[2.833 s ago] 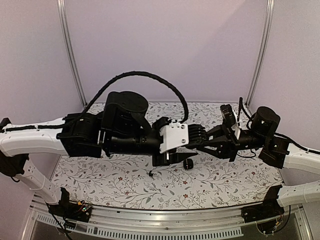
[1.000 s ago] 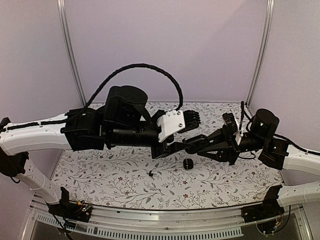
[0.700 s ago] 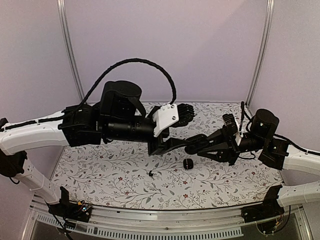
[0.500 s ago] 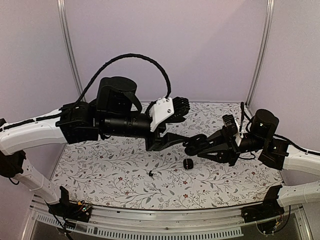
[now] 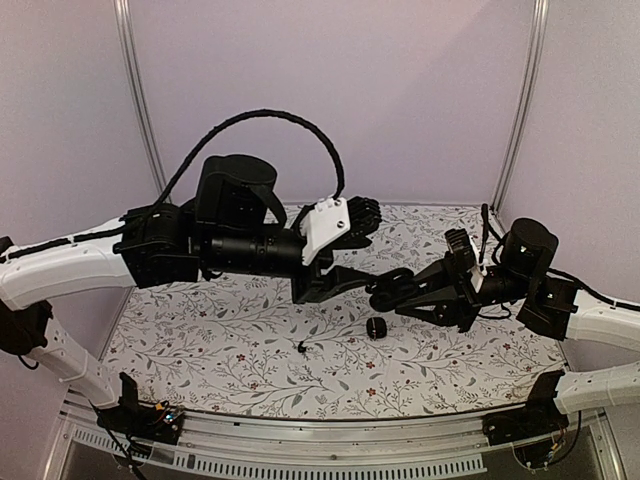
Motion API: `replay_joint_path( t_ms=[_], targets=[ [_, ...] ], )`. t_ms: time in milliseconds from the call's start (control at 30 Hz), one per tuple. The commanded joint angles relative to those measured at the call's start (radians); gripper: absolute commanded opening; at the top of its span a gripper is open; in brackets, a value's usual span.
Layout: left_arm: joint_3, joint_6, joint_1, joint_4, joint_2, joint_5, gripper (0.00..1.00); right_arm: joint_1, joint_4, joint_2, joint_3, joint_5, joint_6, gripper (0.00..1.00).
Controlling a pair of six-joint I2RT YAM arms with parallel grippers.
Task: Insert the wireless bluetooth earbuds into the charging case
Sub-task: Open the charging case with the earbuds inside, then adjust the earbuds in the charging case.
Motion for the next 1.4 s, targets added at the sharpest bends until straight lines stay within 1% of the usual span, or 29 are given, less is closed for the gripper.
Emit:
replay_joint_path(
  t_ms=[0,167,333,433,567,733,967,1100,1200,1367],
  targets=[
    [0.031,0.013,-0.012,-0.031,0.032,-0.049,0.51,0.006,0.023,-0.006,-0.001,-0.007,0.032,0.06],
    [0.037,0.039,-0.034,-0.048,0.058,-0.094,0.51,0.006,0.034,-0.001,0.0,-0.008,0.046,0.06],
    [0.037,0.058,-0.054,-0.055,0.073,-0.104,0.51,0.006,0.034,0.004,0.0,-0.002,0.05,0.06],
    [0.036,0.07,-0.072,-0.053,0.076,-0.154,0.51,0.006,0.04,0.0,-0.002,0.018,0.056,0.05],
    [0.034,0.085,-0.095,-0.047,0.078,-0.218,0.51,0.006,0.071,0.0,-0.006,0.041,0.136,0.04],
    [0.041,0.121,-0.135,-0.04,0.099,-0.363,0.51,0.006,0.101,0.022,0.003,0.049,0.219,0.03],
    [0.054,0.156,-0.176,-0.047,0.122,-0.438,0.5,0.002,0.157,0.031,0.004,0.056,0.323,0.02],
    [0.064,0.178,-0.202,-0.067,0.148,-0.458,0.48,0.001,0.164,0.025,0.001,0.058,0.335,0.02],
    [0.064,0.173,-0.202,-0.064,0.142,-0.462,0.48,0.001,0.162,0.021,-0.007,0.065,0.322,0.02],
    [0.054,0.179,-0.198,-0.03,0.108,-0.52,0.48,0.001,0.128,0.016,-0.022,0.071,0.255,0.02]
  ],
)
